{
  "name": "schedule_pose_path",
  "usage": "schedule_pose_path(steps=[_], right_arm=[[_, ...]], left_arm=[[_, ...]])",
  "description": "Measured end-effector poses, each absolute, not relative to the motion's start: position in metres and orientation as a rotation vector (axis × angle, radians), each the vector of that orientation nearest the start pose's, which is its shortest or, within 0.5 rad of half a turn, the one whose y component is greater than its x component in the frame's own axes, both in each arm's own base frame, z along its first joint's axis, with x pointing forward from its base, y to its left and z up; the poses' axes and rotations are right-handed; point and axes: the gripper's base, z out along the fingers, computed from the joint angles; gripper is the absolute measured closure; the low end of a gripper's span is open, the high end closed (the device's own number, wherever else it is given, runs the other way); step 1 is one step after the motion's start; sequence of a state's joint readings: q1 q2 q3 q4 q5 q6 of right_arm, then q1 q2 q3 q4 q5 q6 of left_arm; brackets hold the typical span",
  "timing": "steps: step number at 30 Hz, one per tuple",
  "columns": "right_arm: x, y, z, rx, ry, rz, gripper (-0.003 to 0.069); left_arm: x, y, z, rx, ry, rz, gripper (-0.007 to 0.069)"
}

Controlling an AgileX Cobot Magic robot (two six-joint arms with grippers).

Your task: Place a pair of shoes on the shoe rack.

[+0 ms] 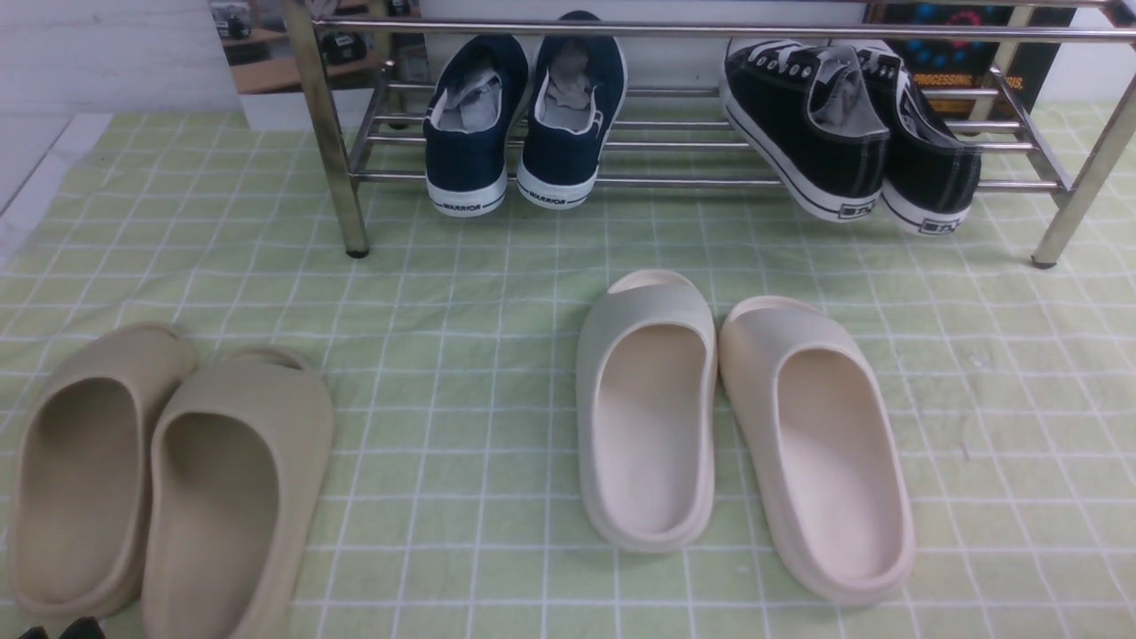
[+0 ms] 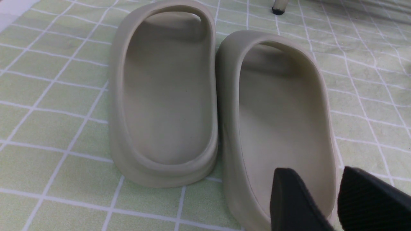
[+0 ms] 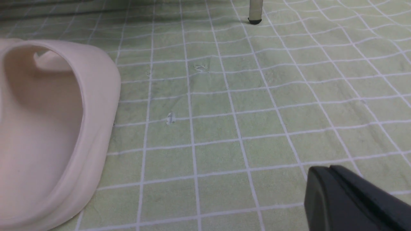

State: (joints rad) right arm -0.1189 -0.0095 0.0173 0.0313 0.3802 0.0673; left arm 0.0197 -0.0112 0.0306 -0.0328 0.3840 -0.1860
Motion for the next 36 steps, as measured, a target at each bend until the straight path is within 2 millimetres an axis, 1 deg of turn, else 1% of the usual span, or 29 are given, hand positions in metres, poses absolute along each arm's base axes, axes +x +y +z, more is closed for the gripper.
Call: schedule_pose_path(steps=[36], right_arm=[[0.0520, -0.0051, 0.1739, 0.196, 1.862, -0.002, 0.0646]], left_arm=[[0.0523, -0.0001, 0.1690, -0.214, 1.877, -0.146, 0.0386]])
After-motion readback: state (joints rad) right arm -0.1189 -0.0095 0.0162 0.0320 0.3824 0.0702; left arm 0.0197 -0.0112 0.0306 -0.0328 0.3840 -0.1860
